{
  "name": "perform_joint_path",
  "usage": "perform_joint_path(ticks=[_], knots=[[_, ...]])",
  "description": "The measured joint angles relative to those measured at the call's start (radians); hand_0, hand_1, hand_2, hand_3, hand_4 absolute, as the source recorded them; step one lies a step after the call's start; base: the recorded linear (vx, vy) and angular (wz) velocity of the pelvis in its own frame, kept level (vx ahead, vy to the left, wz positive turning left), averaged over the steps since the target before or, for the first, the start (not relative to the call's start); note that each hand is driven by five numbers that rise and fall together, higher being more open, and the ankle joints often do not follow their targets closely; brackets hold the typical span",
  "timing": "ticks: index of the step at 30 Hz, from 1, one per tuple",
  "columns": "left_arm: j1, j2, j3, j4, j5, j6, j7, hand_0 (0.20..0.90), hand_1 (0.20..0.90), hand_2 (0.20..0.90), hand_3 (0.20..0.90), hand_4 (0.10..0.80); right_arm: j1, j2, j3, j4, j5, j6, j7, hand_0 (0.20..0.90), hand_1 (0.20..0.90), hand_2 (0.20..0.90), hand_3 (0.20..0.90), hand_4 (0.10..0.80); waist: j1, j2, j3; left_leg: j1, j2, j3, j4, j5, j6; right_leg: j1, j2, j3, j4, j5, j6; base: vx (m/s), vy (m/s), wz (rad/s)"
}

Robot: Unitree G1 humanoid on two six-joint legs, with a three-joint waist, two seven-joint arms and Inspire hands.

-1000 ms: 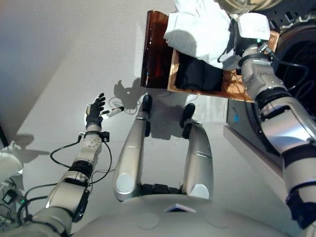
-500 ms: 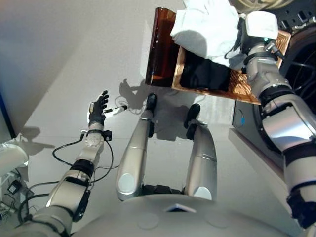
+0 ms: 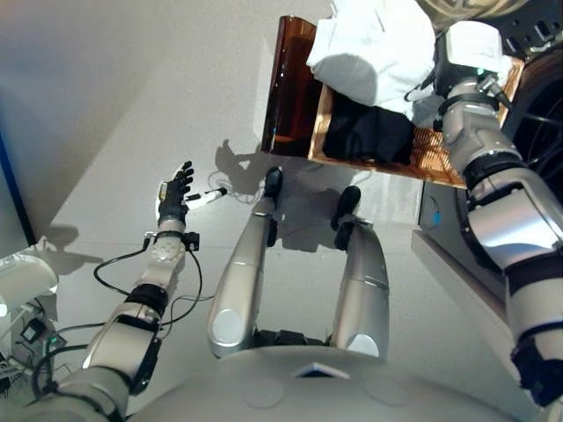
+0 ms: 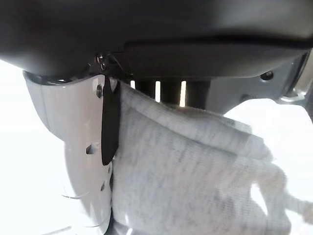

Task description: Pick up the clothes and place them into the washing machine

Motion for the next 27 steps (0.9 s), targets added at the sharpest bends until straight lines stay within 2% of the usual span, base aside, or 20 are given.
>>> perform_joint_path(ticks=[7,13,17,23,26,27], knots=[[-0.002,0.000,0.002,0.002,0.005,0.001,0.001,0.900,0.900,0.900,0.900,0.800,0.029,0.001,-0.080,-0.044,0.115,0.000,0.002,0.200,0.200,0.200,0.200,0.300,-0.001,-0.001,0.000,0.032,0.002,0.014,-0.016,0.004,0.005,0.019,0.010,0.024,-0.017,0.022,-0.003,-0.047,0.027,-0.11],[-0.005,0.002,0.009,0.005,0.005,0.001,0.004,0.900,0.900,0.900,0.900,0.800,0.122,0.019,-0.213,-0.168,0.301,-0.010,-0.003,0.200,0.200,0.200,0.200,0.300,-0.015,-0.003,0.002,0.100,0.002,0.037,-0.040,0.003,0.016,0.081,0.013,0.049,-0.058,0.035,0.015,-0.017,0.021,-0.12],[0.001,0.002,0.020,-0.001,0.007,0.001,0.010,0.900,0.900,0.900,0.900,0.800,0.225,0.064,-0.329,-0.267,0.446,-0.057,-0.004,0.200,0.200,0.200,0.200,0.300,-0.039,-0.004,0.002,0.127,0.002,0.055,-0.052,0.003,0.025,0.104,0.015,0.066,-0.080,0.045,0.030,-0.026,0.000,-0.11],[0.006,0.001,0.023,0.008,0.025,0.003,0.010,0.900,0.900,0.900,0.900,0.800,0.348,0.118,-0.414,-0.360,0.551,-0.102,-0.021,0.200,0.200,0.200,0.200,0.300,-0.061,-0.010,0.006,0.139,0.001,0.071,-0.050,-0.003,0.034,0.114,0.017,0.079,-0.089,0.057,0.030,-0.025,-0.009,-0.08],[0.024,0.000,0.032,0.002,0.043,0.001,0.017,0.900,0.900,0.900,0.900,0.800,0.496,0.194,-0.535,-0.495,0.665,-0.177,-0.019,0.200,0.200,0.200,0.200,0.300,-0.070,-0.016,0.006,0.157,0.002,0.080,-0.052,-0.009,0.037,0.128,0.018,0.086,-0.100,0.057,0.032,-0.015,-0.004,-0.10],[0.029,0.000,0.038,0.002,0.044,0.001,0.018,0.900,0.900,0.900,0.900,0.800,0.505,0.206,-0.535,-0.499,0.684,-0.191,-0.019,0.200,0.200,0.200,0.200,0.300,-0.079,-0.017,0.006,0.157,0.003,0.080,-0.053,-0.009,0.037,0.130,0.019,0.087,-0.103,0.059,0.035,-0.001,-0.008,-0.06]])
